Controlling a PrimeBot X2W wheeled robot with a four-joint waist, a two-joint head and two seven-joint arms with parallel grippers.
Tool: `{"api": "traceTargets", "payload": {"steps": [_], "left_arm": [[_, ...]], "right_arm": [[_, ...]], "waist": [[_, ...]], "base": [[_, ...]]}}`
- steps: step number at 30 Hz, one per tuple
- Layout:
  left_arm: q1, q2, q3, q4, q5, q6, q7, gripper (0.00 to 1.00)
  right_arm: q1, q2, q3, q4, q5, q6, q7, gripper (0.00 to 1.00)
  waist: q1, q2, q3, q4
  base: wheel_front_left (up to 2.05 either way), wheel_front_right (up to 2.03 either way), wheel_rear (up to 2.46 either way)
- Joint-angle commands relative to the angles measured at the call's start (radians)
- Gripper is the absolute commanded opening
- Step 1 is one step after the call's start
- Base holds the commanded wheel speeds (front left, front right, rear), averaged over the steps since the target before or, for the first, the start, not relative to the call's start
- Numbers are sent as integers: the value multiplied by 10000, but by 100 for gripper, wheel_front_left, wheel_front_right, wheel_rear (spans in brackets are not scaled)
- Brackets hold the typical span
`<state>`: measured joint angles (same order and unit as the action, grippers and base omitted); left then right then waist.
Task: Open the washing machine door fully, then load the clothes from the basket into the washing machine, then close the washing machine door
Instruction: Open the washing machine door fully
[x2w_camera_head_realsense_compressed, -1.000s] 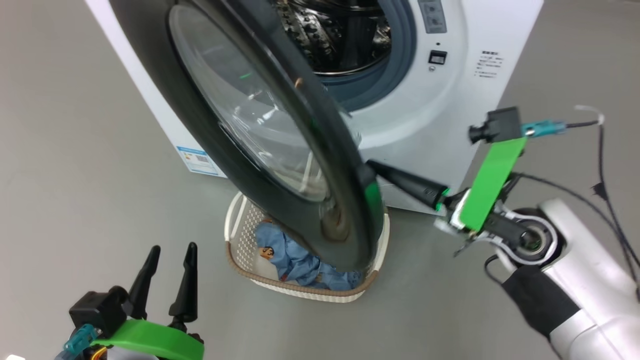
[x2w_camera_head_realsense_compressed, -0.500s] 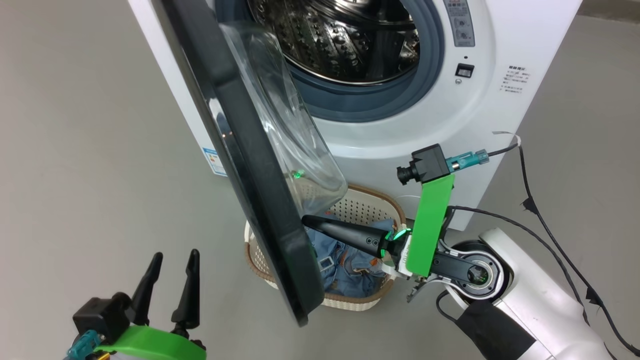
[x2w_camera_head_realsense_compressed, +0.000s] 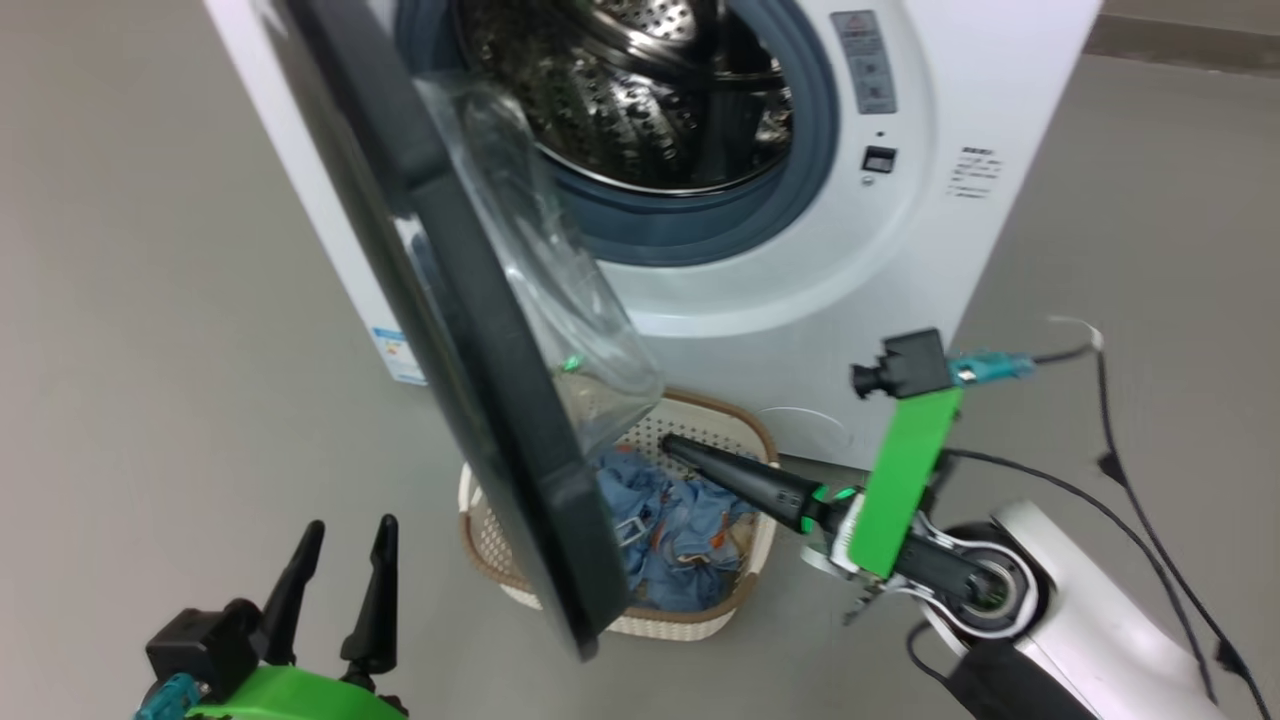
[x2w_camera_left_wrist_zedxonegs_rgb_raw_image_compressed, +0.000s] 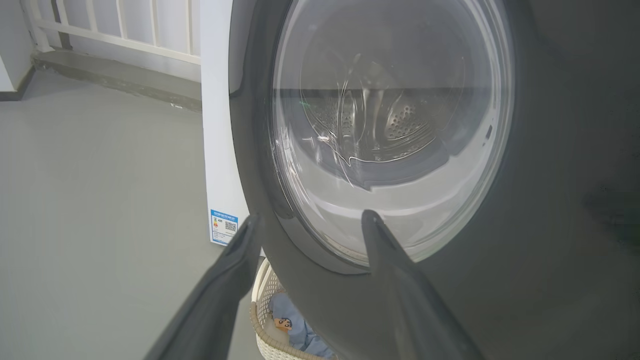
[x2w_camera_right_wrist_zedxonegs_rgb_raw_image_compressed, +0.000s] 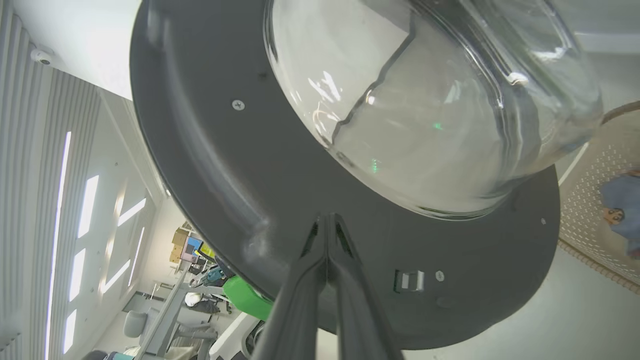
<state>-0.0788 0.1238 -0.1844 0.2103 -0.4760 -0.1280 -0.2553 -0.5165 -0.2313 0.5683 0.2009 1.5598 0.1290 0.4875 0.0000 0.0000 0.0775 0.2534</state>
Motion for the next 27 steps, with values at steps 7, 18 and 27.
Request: {"api": "traceTargets", "payload": {"steps": [7, 18, 27], "left_arm": [[146, 482, 380, -320, -189, -27, -65, 100], [536, 616, 571, -442, -180, -27, -65, 100], [777, 622, 819, -581, -154, -27, -65, 100]], "right_arm": [[1025, -700, -306, -367, -287, 17, -1113, 100], [2150, -1665, -444, -285, -456, 17, -2477, 100], [2628, -2224, -486, -204, -542, 17, -3502, 100]], "waist": [[0, 0, -363, -812], [0, 0, -584, -1410], [0, 0, -688, -1728]], "base": [[0, 0, 0], [0, 0, 0], [0, 0, 0]]}}
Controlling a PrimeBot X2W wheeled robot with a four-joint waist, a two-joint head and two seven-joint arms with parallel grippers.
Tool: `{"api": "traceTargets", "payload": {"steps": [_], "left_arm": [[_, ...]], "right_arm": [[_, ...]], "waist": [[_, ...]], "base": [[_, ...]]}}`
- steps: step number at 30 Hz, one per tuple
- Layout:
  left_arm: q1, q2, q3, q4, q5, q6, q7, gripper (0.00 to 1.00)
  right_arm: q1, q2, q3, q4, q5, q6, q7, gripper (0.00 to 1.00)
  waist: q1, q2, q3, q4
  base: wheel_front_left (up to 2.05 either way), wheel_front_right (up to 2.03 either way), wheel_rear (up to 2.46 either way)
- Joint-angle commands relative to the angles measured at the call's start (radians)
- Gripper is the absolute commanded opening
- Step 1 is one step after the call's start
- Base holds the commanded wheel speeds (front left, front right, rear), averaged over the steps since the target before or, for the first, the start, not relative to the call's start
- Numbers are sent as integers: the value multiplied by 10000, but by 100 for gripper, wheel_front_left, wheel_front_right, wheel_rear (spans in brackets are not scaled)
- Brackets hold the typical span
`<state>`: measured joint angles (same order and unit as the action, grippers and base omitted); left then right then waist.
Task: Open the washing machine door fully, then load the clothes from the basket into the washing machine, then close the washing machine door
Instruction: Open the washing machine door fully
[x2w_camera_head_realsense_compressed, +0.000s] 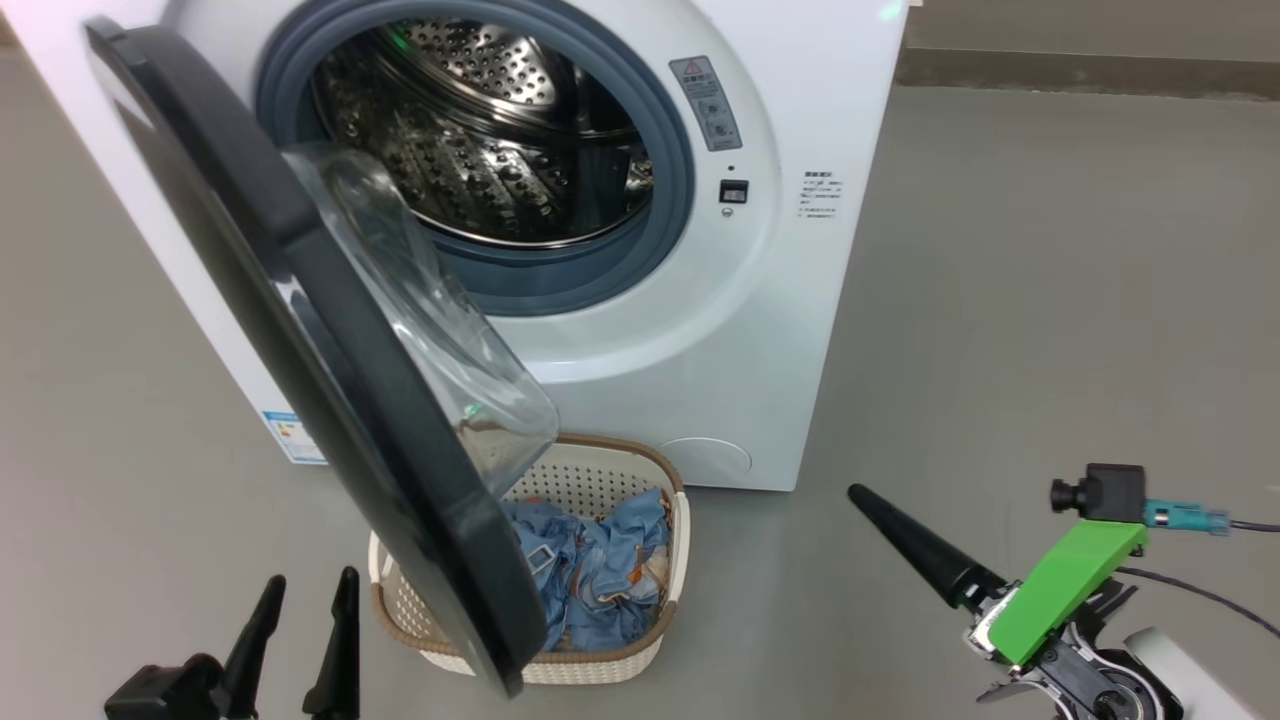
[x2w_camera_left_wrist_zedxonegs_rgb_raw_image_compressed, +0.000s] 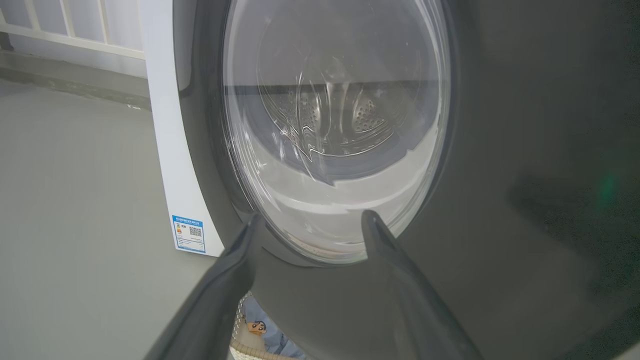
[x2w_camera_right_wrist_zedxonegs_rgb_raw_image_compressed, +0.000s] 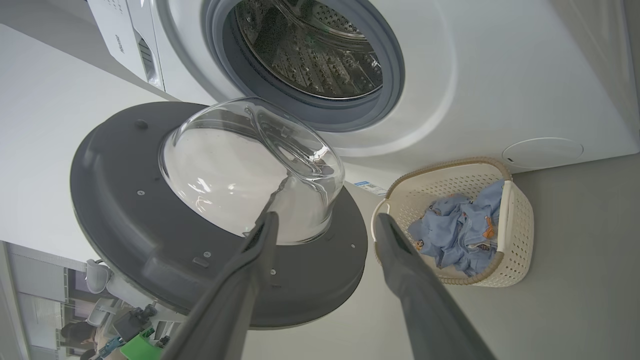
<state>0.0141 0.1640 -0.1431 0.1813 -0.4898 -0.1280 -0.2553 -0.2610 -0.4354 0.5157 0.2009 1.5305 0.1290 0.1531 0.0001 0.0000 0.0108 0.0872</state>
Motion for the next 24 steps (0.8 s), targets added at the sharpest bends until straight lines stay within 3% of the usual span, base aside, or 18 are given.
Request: {"api": "traceTargets", "payload": {"steps": [1, 6, 18, 21, 24], "left_arm": [[-115, 223, 437, -308, -12, -27, -65, 100], [-28, 230, 511, -344, 7, -27, -65, 100], [20, 79, 674, -360, 53, -27, -65, 100], [27, 41, 712, -361, 66, -27, -65, 100], [41, 6, 761, -385, 84, -27, -65, 100]], "right_arm": [[89, -252, 65, -169, -326, 17, -291, 100], [140, -495, 216, 58, -687, 17, -1003, 100], [169, -1127, 970, 1365, -2291, 17, -3950, 100], [154, -1033, 771, 1831, -2904, 17, -4128, 100], [254, -641, -344, 2029, -3937, 17, -4142, 100]], "waist": [[-1, 0, -23, -104], [-1, 0, -16, -213], [-1, 0, -70, -329], [-1, 0, -81, -342], [-1, 0, -75, -364]], "base": [[0, 0, 0], [0, 0, 0], [0, 0, 0], [0, 0, 0], [0, 0, 0]]}}
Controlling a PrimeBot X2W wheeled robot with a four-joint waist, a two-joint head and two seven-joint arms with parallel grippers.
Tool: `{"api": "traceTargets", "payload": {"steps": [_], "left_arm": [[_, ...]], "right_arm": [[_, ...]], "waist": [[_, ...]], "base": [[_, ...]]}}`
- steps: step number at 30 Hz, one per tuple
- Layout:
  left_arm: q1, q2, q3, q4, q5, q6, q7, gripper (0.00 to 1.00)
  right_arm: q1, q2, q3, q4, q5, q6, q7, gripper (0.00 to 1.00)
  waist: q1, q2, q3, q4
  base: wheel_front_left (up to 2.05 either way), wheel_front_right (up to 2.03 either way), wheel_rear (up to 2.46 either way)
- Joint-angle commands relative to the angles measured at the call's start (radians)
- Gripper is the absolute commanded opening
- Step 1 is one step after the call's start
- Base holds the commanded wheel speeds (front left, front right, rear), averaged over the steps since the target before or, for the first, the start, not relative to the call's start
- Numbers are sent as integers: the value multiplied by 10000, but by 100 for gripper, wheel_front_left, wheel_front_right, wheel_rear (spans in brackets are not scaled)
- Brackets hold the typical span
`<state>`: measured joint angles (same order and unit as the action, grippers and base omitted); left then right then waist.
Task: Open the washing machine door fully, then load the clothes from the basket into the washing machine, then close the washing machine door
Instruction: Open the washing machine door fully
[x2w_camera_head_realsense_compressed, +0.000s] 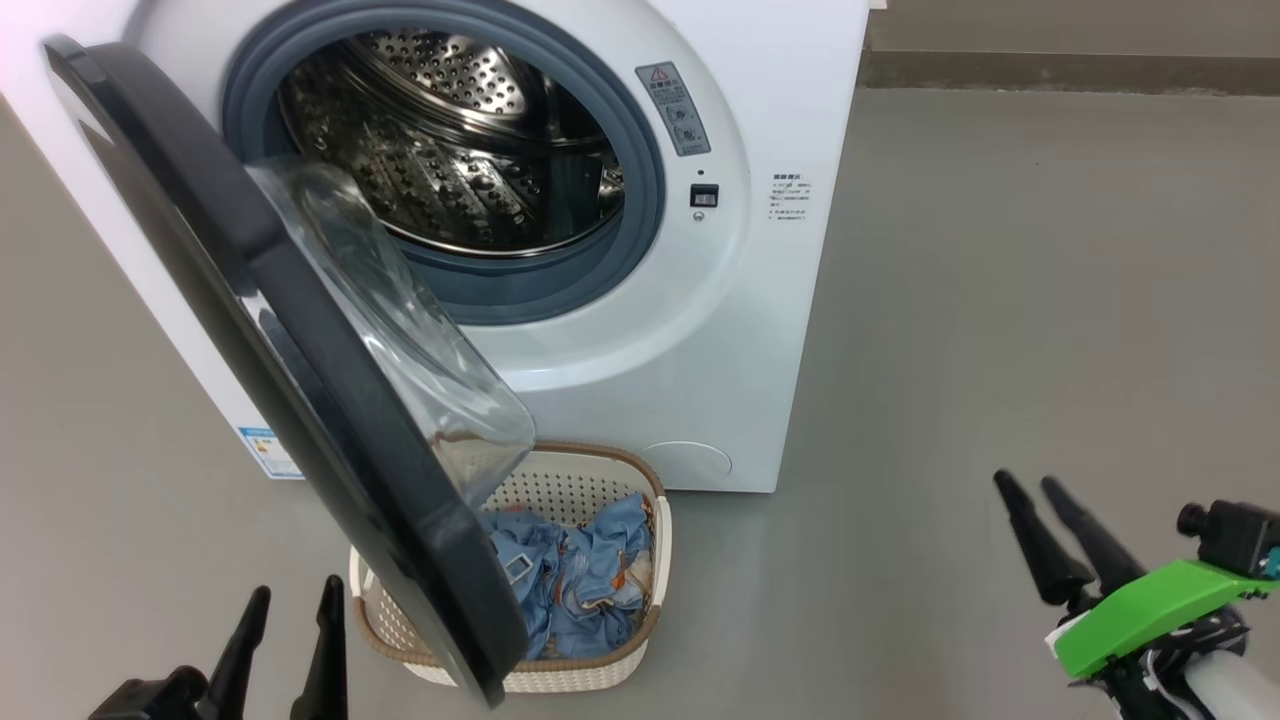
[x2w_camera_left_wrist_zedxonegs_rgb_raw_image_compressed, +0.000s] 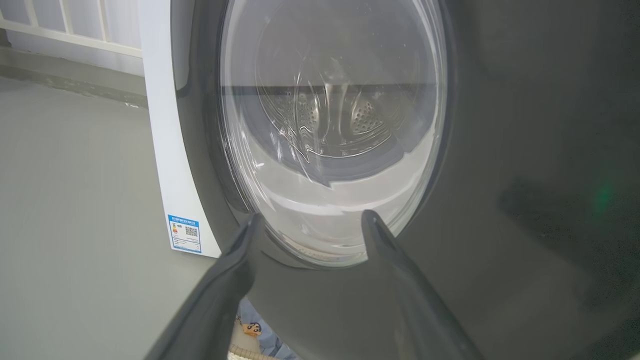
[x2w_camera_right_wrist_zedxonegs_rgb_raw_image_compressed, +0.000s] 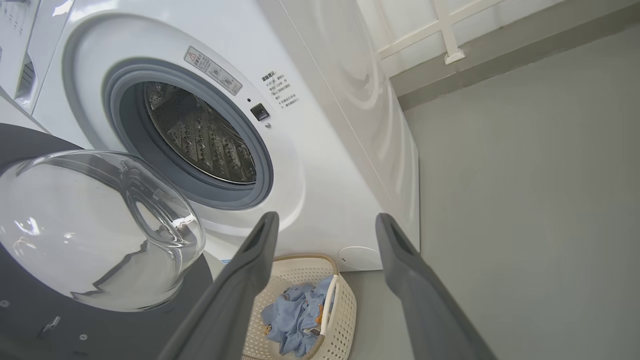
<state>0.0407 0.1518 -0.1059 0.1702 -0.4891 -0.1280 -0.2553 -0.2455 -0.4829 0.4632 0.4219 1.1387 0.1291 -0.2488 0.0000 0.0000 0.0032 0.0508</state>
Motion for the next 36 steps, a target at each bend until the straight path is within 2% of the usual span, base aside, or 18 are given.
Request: {"api": "traceTargets", "payload": {"steps": [1, 8, 15, 25, 36], "left_arm": [[-224, 119, 398, -279, 82, -27, -65, 100], [-250, 101, 470, -298, 87, -27, -65, 100], [-294, 112, 424, -301, 110, -27, -65, 100], [-347, 112, 361, -238, 78, -27, -65, 100], [-361, 133, 396, -232, 79, -27, -65, 100]], "right_arm": [[188, -45, -181, -148, -469, 16, -124, 100], [788, 909, -2298, -493, -3311, 16, -128, 100], [1269, 1654, -3696, -743, -5083, 16, -128, 100], [1853, 2067, -4134, -694, -6104, 16, -129, 100], [1954, 2269, -4370, -706, -6384, 16, -129, 100]], "waist": [[0, 0, 5, 0], [0, 0, 60, -16], [0, 0, 97, 52], [0, 0, 169, 218], [0, 0, 169, 251]], "base": [[0, 0, 0], [0, 0, 0], [0, 0, 0], [0, 0, 0], [0, 0, 0]]}}
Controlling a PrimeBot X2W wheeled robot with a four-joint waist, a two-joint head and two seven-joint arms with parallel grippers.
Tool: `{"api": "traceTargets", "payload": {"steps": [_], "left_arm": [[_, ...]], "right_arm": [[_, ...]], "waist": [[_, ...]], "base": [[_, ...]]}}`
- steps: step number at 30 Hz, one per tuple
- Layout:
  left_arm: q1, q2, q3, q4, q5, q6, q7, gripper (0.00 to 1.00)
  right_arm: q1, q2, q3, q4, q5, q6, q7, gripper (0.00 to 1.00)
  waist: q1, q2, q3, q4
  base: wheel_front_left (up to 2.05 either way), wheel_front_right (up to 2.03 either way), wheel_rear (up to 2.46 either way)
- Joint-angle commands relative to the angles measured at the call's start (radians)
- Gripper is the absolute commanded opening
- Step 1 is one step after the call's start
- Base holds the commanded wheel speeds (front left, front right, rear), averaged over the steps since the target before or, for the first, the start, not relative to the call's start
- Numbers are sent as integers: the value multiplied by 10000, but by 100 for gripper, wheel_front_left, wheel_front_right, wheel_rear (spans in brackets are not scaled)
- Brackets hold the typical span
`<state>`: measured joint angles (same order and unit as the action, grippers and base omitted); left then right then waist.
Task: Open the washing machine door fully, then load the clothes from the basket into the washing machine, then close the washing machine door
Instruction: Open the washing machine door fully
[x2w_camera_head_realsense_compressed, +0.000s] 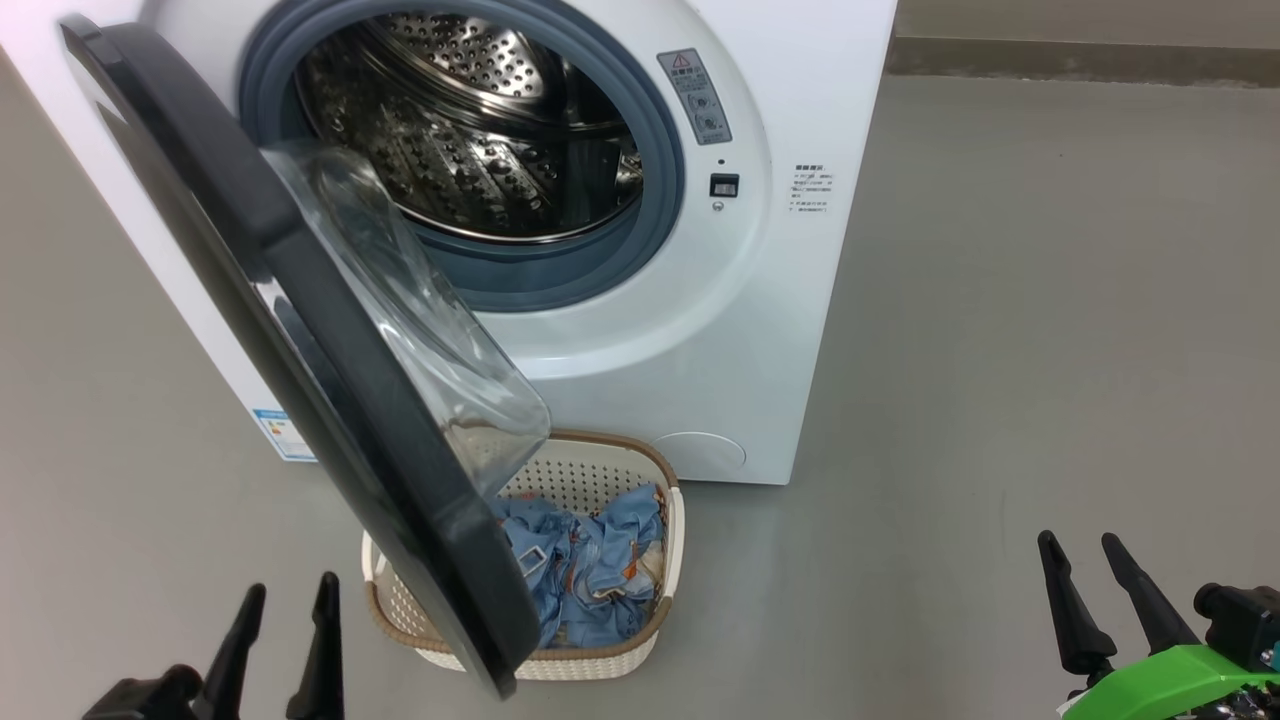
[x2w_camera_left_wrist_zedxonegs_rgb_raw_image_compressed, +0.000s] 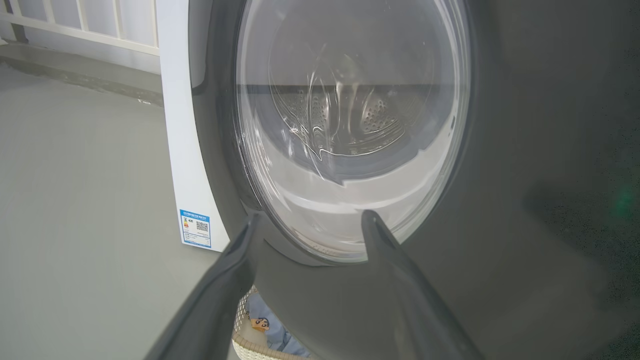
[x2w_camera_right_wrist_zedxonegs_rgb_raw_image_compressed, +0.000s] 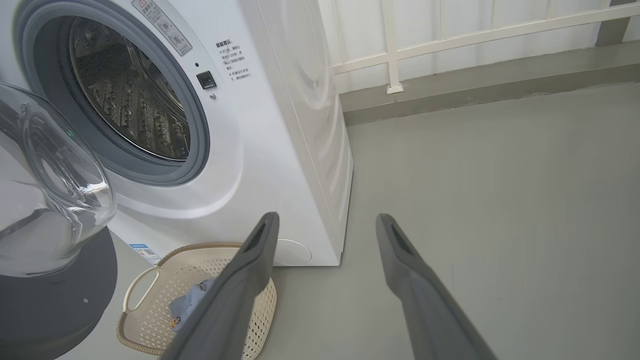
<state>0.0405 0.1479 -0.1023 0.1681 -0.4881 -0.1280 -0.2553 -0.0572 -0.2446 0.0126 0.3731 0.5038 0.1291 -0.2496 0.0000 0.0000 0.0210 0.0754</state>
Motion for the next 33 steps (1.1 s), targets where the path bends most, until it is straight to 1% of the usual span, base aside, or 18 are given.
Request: {"api": "traceTargets", "payload": {"steps": [1, 2, 3, 4, 9, 10, 11, 13, 15, 18, 20, 23, 25, 28, 30, 33], "left_arm": [[-369, 145, 417, -263, 53, -27, -65, 100], [-376, 120, 464, -335, 12, -27, -65, 97], [-390, 115, 537, -440, 5, -27, -65, 39], [-411, 100, 656, -574, 1, -27, -65, 0], [-547, -85, 1623, -1812, 105, -27, -65, 0], [-566, -157, 1800, -2171, 120, -27, -65, 0], [-595, -273, 2043, -2992, 261, -27, -65, 0], [-659, -446, 2131, -3908, 366, -27, -65, 0], [-746, -605, 1994, -4893, 448, -27, -65, 0], [-798, -740, 1264, -6118, 552, -27, -65, 0], [-735, -762, 416, -6509, 577, -27, -51, 0], [-694, -709, -954, -6733, 728, -27, 239, 0], [-688, -721, -1767, -6600, 598, -27, 459, 0], [-670, -752, -2734, -5967, 263, -27, 684, 0], [-623, -782, -3208, -5387, -3, -27, 756, 0], [-547, -819, -3589, -4449, -359, -27, 825, 0]], "right_arm": [[83, -104, 131, -221, -46, 16, -122, 100], [95, -98, 129, -229, -59, 16, -122, 100], [107, -95, 124, -245, -66, 16, -122, 100], [119, -92, 115, -264, -64, 16, -122, 100], [165, -103, 86, -344, -131, 16, -122, 100], [168, -104, 75, -361, -150, 16, -122, 100], [175, -111, 38, -411, -186, 16, -122, 100], [190, -109, -23, -452, -179, 16, -122, 100], [207, -113, -65, -486, -153, 16, -122, 100], [215, -112, -111, -535, -163, 16, -122, 100], [221, -99, -135, -574, -190, 16, -122, 100], [204, -79, -137, -620, -243, 16, -122, 100], [182, -69, -143, -644, -284, 16, -122, 100], [147, -36, -155, -659, -321, 16, -122, 100], [113, -11, -139, -660, -339, 16, -122, 100], [60, 8, -109, -664, -365, 16, -122, 100]], "waist": [[0, 0, -20, 11], [0, 0, -28, 17], [0, 0, -33, 27], [0, 0, -37, 39], [0, 0, -35, 84], [0, 0, -33, 87], [0, 0, -14, 99], [0, 0, 4, 124], [0, 0, 30, 139], [0, 0, 62, 148], [0, 0, 78, 151], [0, 0, 133, 144], [0, 0, 188, 156], [0, 0, 261, 172], [0, 0, 301, 162], [0, 0, 357, 145]], "base": [[0, 0, 0], [0, 0, 0], [0, 0, 0], [0, 0, 0], [0, 0, 0], [0, 0, 0], [0, 0, 0], [0, 0, 0], [0, 0, 0], [0, 0, 0], [0, 0, 0], [0, 0, 0], [0, 0, 0], [0, 0, 0], [0, 0, 0], [0, 0, 0]]}}
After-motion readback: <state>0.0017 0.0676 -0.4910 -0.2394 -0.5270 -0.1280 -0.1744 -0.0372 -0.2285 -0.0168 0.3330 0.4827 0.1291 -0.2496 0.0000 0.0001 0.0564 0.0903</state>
